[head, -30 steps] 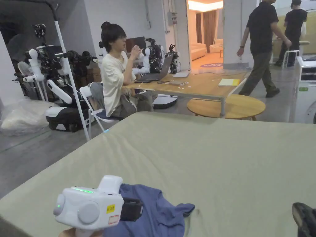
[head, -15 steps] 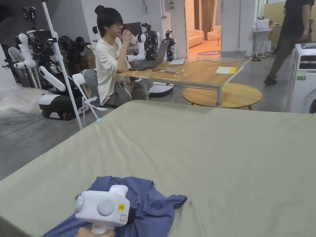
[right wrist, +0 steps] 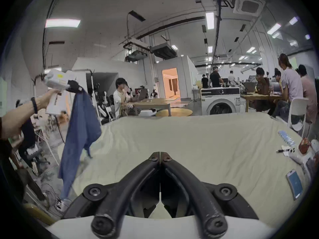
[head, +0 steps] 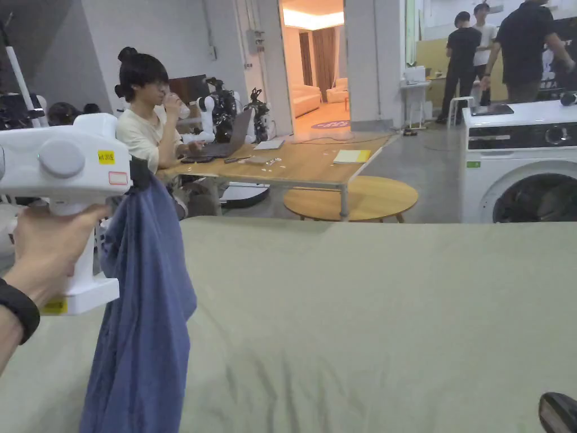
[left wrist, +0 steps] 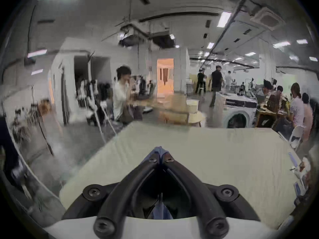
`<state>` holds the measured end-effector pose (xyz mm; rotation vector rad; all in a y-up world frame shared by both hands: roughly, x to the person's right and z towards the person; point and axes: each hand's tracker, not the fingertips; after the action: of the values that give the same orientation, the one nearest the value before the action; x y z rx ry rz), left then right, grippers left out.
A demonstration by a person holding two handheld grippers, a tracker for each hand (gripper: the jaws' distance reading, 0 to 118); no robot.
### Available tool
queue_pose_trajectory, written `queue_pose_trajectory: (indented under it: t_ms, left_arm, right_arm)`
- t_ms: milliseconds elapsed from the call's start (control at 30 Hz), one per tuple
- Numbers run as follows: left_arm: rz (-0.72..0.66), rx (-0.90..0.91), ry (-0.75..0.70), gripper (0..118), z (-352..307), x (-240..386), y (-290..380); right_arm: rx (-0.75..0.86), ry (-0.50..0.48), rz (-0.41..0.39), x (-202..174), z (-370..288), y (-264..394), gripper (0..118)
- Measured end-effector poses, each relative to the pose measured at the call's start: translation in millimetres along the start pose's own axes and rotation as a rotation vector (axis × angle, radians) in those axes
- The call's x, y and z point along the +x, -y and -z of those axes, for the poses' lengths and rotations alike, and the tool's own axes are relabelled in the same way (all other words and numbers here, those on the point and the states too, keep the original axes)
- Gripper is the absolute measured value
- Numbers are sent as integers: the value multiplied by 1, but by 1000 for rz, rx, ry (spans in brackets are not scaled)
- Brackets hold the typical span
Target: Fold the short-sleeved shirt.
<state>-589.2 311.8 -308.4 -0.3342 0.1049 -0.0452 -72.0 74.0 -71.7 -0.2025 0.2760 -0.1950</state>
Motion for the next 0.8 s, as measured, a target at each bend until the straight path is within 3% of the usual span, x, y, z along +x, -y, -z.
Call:
queue_pose_trajectory:
  t_ms: [133, 267, 400, 467, 567, 667, 800]
  left_arm:
    - [23, 29, 84, 0, 15, 71, 1]
    - [40, -53, 261, 0, 40, 161, 65]
    - [-9, -109, 448, 0, 40, 262, 150]
    - [17, -229, 593, 0, 40, 318, 195]
    - [101, -265, 750, 0, 3, 395, 255]
    - [-11, -381, 913, 0, -30, 446, 294]
    - [127, -473, 1036, 0, -79, 495, 334]
  right_arm:
    - [12, 28, 7, 14, -12, -4, 0]
    - [1, 97, -6, 33, -31, -5, 0]
    - [44, 143, 96, 56, -54, -5, 0]
    - [49, 150, 150, 67, -63, -5, 0]
    - [45, 207, 142, 77, -77, -6, 0]
    - [45, 255, 141, 84, -93, -7, 0]
    - [47, 282, 147, 89, -110, -10, 0]
